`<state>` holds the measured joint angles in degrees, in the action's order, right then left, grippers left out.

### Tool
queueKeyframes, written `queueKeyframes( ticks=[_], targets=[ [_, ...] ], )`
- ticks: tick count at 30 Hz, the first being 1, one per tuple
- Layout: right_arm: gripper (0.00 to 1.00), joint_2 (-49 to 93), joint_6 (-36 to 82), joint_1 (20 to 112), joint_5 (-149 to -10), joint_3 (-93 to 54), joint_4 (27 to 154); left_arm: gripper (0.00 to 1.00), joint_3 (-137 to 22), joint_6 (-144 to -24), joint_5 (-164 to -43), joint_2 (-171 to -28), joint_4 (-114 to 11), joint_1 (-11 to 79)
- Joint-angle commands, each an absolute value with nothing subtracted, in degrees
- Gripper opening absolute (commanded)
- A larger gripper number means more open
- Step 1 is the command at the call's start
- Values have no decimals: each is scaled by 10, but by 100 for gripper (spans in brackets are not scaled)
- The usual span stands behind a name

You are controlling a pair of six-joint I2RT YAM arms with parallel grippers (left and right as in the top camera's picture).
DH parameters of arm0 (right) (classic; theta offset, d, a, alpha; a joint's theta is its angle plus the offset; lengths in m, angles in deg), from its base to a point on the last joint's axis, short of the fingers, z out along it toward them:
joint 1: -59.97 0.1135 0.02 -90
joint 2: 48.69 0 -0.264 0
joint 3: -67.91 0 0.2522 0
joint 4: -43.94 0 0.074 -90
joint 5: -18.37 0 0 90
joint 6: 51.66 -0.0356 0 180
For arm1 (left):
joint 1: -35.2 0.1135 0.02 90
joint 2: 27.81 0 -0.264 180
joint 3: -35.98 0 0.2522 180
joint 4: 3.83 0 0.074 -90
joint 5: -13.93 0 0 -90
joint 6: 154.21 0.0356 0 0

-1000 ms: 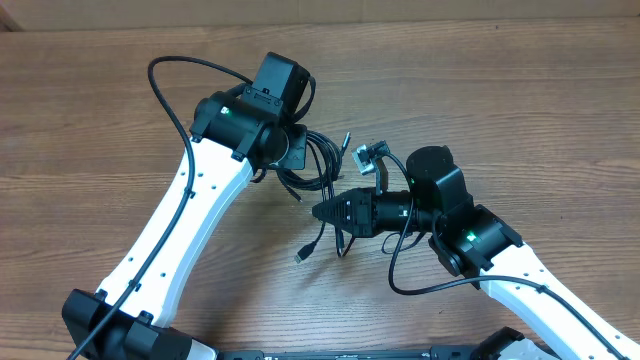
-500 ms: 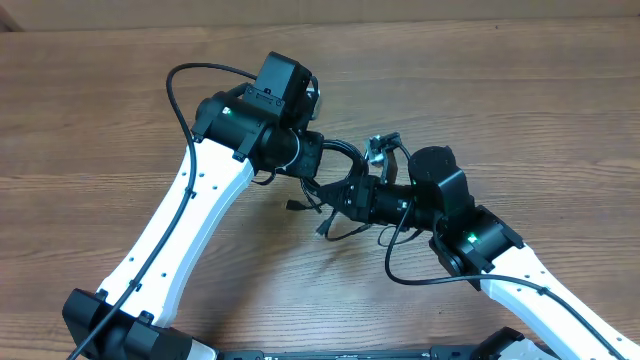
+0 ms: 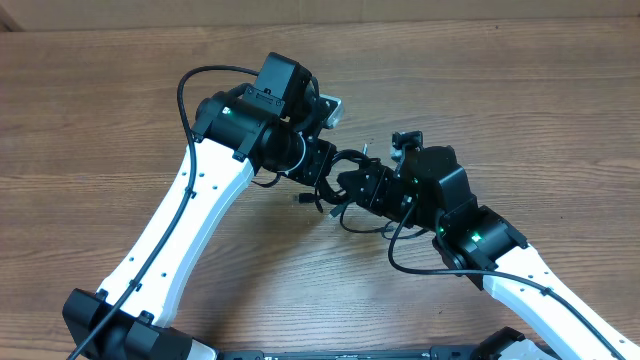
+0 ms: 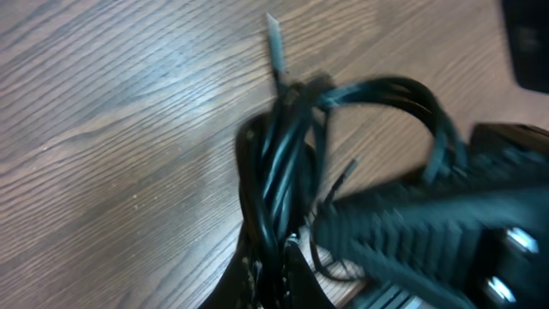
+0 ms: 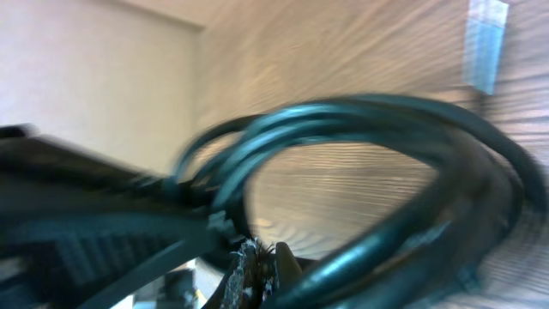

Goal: Untangle cables
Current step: 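Grasp a cable strand below the left gripper with the right gripper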

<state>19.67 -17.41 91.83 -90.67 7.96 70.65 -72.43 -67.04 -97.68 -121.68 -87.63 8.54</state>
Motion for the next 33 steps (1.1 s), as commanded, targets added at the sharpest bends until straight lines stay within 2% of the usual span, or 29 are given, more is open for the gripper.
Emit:
queueKeyframes(
  ticks=[1, 8, 21, 33],
  targets=[
    [4, 193, -174, 907, -832, 65, 731, 4, -739, -629, -1024, -1205, -882, 78],
    [4, 193, -174, 908, -850, 65, 783, 4, -739, -656, -914, -1205, -855, 78],
    [4, 193, -154, 908, -881, 65, 801, 4, -737, -699, -904, -1205, -833, 78],
    [4, 193, -137, 908, -890, 65, 811, 8, -736, -863, -752, -1221, -833, 78]
  ],
)
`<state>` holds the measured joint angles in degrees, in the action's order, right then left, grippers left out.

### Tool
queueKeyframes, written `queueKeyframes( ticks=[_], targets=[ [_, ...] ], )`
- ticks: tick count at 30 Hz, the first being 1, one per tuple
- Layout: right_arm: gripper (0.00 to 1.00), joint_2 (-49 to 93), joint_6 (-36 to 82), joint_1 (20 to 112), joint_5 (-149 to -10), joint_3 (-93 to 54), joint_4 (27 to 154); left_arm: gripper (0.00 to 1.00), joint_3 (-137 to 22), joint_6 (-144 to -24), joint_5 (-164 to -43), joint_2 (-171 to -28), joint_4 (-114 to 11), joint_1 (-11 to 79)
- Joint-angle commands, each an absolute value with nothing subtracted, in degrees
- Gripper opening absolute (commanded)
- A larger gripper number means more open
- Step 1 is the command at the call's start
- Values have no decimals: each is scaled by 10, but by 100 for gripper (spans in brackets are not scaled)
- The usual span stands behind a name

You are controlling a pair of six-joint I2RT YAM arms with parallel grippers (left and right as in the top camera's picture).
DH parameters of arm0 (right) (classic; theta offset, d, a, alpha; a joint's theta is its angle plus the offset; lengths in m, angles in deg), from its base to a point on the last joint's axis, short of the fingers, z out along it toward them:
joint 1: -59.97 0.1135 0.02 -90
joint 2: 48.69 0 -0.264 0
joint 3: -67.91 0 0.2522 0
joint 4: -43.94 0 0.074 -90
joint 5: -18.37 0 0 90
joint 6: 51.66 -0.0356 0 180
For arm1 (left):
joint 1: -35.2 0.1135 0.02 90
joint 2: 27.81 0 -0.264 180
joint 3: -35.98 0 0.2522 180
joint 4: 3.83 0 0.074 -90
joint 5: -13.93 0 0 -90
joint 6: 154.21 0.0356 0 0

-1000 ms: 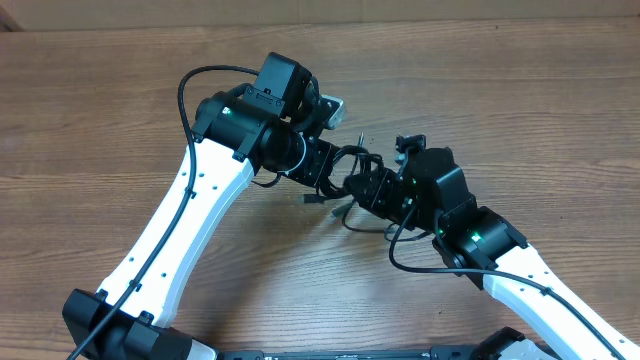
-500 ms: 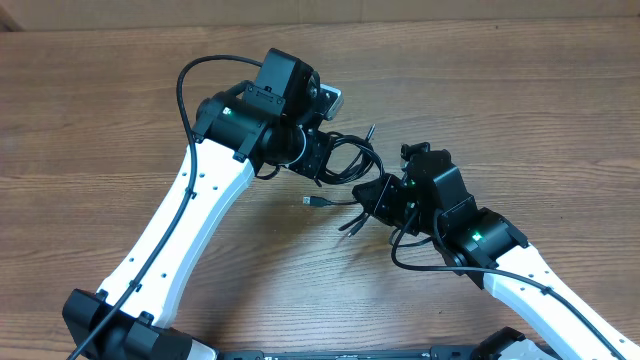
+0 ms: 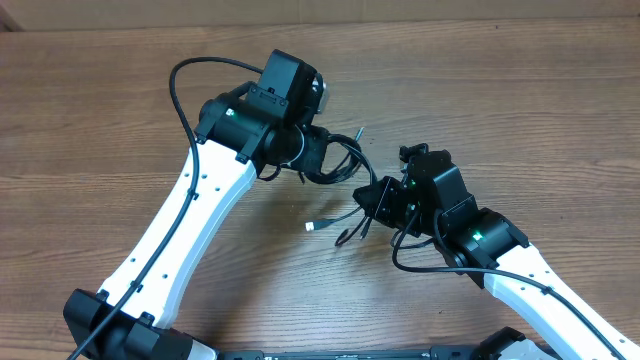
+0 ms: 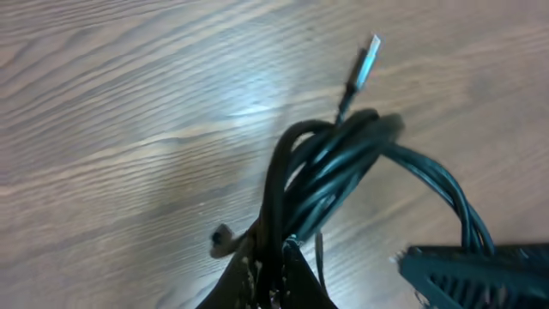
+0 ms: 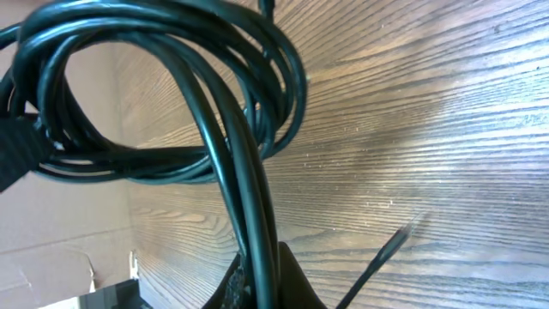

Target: Untangle cables

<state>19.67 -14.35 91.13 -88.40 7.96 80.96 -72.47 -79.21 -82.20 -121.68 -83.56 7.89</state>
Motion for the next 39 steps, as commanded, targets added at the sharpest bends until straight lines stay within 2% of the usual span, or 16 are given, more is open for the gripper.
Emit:
queueKeyframes(
  ticks=[1, 11, 14, 15, 19, 20, 24, 28, 30, 39],
  targets=[
    [4, 193, -137, 908, -892, 65, 811, 8, -736, -873, -742, -1223, -833, 78],
    [4, 193, -136, 908, -897, 65, 818, 18, -735, -961, -671, -1241, -833, 82],
    [4, 193, -123, 908, -897, 65, 819, 25, -735, -976, -667, -1241, -833, 95],
    [4, 193, -114, 908, -898, 65, 819, 28, -735, -977, -667, -1241, -833, 102],
    [4, 193, -71, 908, -898, 65, 821, 50, -735, -972, -687, -1241, -840, 142],
    [4, 193, -65, 908, -898, 65, 821, 51, -735, -970, -695, -1241, -842, 148],
    [4, 193, -16, 908, -902, 65, 814, 51, -735, -911, -797, -1241, -844, 183],
    [4, 193, 50, 907, -955, 65, 777, 61, -735, -757, -940, -1241, -849, 198],
    [4, 193, 75, 907, -994, 65, 749, 63, -735, -693, -988, -1241, -857, 198],
    [4, 192, 89, 902, -1077, 65, 714, 63, -735, -604, -1016, -1241, -877, 198]
  ],
)
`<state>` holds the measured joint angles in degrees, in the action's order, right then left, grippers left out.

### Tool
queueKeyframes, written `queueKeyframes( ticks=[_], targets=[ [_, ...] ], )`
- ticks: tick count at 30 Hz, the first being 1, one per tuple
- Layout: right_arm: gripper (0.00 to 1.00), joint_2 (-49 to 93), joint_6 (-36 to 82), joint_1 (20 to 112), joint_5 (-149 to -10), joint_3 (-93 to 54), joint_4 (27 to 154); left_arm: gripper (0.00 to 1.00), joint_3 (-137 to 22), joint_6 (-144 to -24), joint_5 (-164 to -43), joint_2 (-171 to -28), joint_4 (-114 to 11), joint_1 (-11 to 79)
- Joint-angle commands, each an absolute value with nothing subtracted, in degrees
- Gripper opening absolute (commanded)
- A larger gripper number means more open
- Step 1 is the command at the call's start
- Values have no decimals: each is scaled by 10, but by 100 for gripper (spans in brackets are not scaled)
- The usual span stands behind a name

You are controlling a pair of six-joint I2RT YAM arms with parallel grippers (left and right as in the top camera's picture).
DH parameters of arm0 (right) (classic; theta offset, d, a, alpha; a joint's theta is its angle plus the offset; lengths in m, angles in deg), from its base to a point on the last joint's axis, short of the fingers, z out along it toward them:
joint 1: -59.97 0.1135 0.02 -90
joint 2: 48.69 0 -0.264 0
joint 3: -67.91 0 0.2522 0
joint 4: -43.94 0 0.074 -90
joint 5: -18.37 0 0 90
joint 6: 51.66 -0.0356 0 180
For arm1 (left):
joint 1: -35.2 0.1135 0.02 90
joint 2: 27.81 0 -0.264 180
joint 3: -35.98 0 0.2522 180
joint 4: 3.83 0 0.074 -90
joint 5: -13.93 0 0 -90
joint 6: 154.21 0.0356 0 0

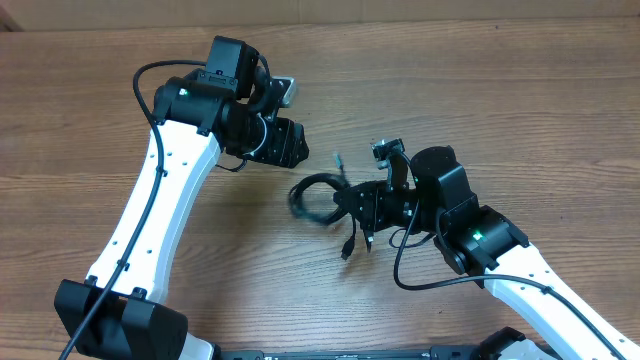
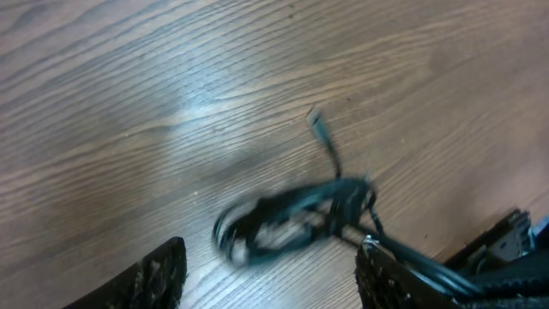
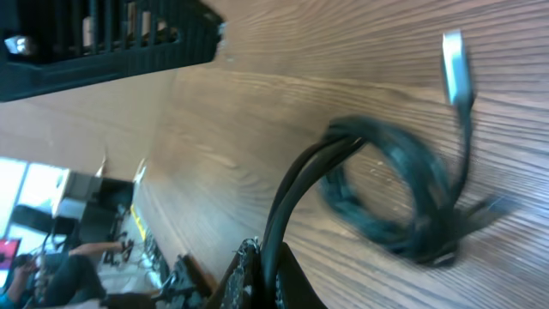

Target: Untangle cables

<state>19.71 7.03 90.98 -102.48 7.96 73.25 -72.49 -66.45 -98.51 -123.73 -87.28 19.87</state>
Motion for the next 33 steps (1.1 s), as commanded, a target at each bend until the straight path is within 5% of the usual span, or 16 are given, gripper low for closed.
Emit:
queueKeyframes(
  ticks=[1, 11, 23, 33],
  targets=[
    [4, 193, 90, 899, -1092, 65, 706, 63, -735, -601, -1015, -1241, -878, 198],
    [4, 193, 123, 863, -1226, 65, 680, 62, -698, -580, -1014, -1241, -866, 198],
    [4, 193, 176, 854, -1287, 65, 683, 74, -585, -549, -1126, -1241, -782, 198],
    [4, 193, -12, 853, -1088, 65, 685, 95, -585, -900, -935, -1241, -775, 230]
  ],
)
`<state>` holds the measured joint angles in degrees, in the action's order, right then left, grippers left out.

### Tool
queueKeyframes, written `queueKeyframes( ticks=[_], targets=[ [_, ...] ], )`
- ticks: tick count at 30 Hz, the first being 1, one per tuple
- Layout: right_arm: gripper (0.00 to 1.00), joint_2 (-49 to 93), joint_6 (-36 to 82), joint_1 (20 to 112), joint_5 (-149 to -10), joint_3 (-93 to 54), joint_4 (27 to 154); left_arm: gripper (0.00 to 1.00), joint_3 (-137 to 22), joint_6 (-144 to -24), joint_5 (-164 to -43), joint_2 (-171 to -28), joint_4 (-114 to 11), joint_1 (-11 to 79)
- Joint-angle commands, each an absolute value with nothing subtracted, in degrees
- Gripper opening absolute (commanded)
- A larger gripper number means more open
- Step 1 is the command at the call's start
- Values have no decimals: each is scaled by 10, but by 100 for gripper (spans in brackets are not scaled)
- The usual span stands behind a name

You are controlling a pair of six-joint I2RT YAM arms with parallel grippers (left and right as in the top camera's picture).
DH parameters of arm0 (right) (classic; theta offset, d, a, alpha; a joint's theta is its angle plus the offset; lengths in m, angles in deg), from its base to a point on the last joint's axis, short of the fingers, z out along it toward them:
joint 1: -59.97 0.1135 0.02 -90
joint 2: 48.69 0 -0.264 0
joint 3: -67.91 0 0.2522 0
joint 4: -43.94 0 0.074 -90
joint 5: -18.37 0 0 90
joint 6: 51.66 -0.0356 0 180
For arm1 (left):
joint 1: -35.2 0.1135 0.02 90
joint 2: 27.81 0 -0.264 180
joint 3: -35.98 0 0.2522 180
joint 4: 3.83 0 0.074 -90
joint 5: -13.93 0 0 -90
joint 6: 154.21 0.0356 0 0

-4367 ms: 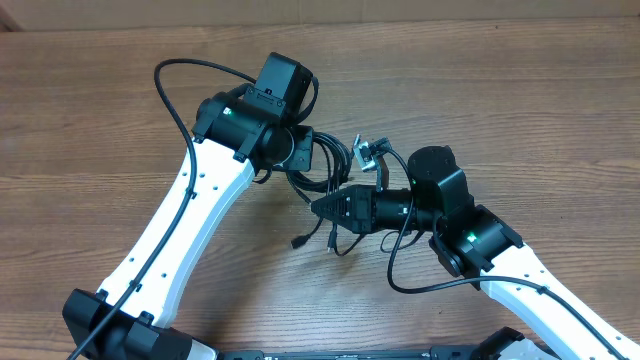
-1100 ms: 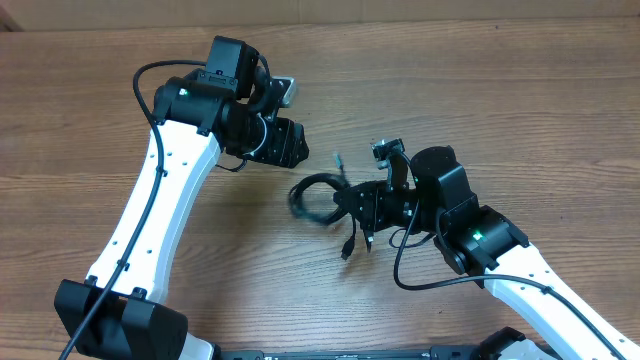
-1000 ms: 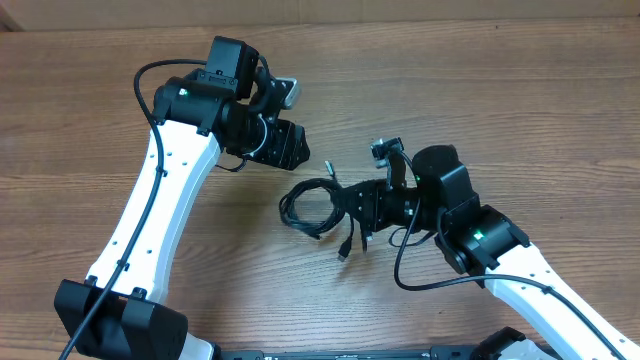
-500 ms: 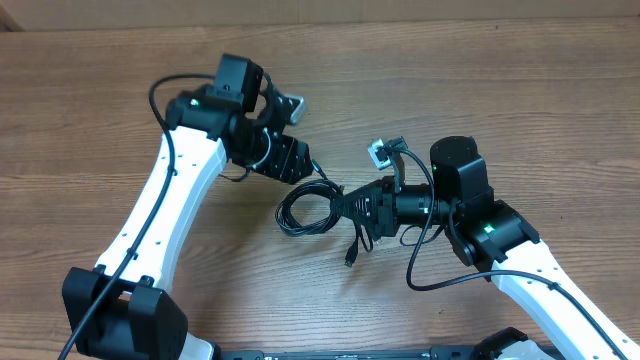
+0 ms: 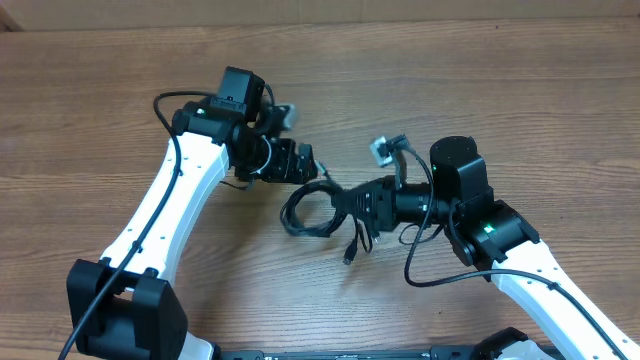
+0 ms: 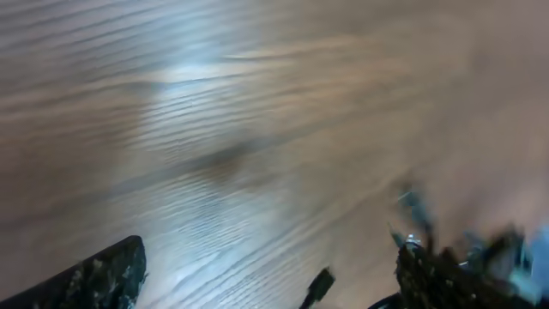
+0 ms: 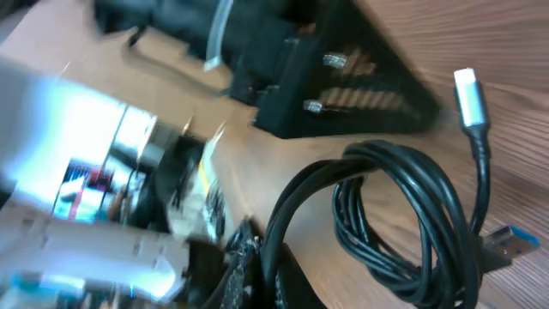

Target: Untangle cables

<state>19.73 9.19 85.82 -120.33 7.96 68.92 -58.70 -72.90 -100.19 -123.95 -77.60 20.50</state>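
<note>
A bundle of black cables lies coiled on the wooden table; one plug end trails toward the front. My right gripper is shut on strands at the coil's right side. The right wrist view shows the strands running between its jaws, the coil, a silver plug and a blue-tipped plug. My left gripper hovers open just above the coil's upper-left edge. Its blurred wrist view shows its fingers spread wide, with a small plug tip between them.
A cardboard edge runs along the back of the table. Both arms' own black cables loop beside them, the left one and the right one. Bare wood surrounds the bundle.
My left gripper, still open, has come down and to the right, from clear of the bundle to just above the coil. The right gripper keeps hold of the cable; its wrist has shifted right.
At first both grippers were shut on the bundle, close together. Then they stood apart, the left holding the coil and the right some strands. After that the left gripper was open and away, the coil hanging from the right. Now the left is back at the coil.
</note>
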Motion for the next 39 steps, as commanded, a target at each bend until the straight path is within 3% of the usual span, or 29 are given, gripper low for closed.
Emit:
queueKeyframes(
  ticks=[1, 7, 16, 26, 39],
  targets=[
    [4, 193, -44, 853, -1055, 65, 685, 96, -585, -930, -935, -1241, -776, 240],
    [4, 193, -199, 853, -952, 65, 678, 99, -585, -1021, -987, -1241, -782, 276],
    [4, 193, -394, 853, -935, 65, 625, 99, -585, -1126, -1042, -1241, -799, 252],
    [4, 193, -427, 853, -931, 65, 622, 100, -557, -1221, -1040, -1241, -772, 197],
    [4, 193, -489, 853, -936, 65, 618, 100, -450, -1266, -1042, -1241, -589, 124]
  ],
)
